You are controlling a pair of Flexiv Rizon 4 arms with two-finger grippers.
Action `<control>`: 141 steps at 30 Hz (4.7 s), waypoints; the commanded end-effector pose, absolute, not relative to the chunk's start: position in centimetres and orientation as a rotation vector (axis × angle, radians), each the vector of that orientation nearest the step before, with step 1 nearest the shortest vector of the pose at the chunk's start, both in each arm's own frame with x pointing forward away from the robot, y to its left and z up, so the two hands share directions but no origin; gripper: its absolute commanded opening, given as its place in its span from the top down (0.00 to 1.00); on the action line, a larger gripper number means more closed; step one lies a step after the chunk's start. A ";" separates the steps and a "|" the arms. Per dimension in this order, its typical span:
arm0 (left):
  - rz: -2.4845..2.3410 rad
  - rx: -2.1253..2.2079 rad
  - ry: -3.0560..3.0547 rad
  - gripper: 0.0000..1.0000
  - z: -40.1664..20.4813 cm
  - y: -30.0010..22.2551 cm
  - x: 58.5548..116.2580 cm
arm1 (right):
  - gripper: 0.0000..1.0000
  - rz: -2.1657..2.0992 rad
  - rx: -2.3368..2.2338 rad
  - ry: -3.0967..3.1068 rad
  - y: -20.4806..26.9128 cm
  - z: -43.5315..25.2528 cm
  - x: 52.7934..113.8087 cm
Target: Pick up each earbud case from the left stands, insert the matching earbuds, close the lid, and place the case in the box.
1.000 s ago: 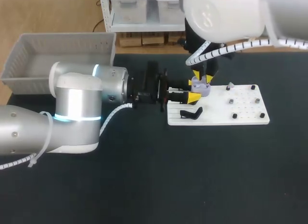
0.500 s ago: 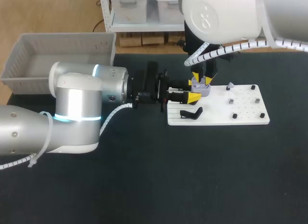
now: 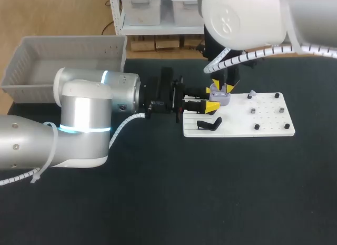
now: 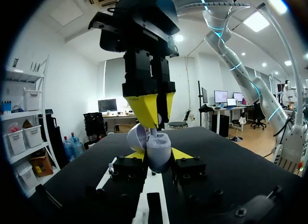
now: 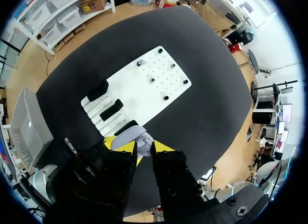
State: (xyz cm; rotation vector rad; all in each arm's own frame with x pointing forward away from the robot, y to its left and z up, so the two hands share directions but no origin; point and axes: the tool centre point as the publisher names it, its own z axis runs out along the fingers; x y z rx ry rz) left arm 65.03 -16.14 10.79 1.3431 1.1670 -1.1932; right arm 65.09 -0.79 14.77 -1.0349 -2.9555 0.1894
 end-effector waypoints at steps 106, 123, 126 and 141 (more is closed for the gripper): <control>-1.189 1.340 1.169 1.00 10.8 -16.1 64.9 | 0.97 -0.340 -0.529 -3.150 -11.7 1.0 76.9; -1.189 1.340 1.169 1.00 10.8 -16.1 64.9 | 1.00 -0.370 -0.565 -3.156 -11.5 6.7 73.9; -1.189 1.340 1.169 1.00 10.8 -16.1 64.9 | 1.00 -0.380 -0.568 -3.152 -11.3 8.4 72.8; -1.189 1.340 1.169 1.00 10.8 -16.1 64.9 | 1.00 -0.363 -0.371 -3.079 -7.7 16.8 66.5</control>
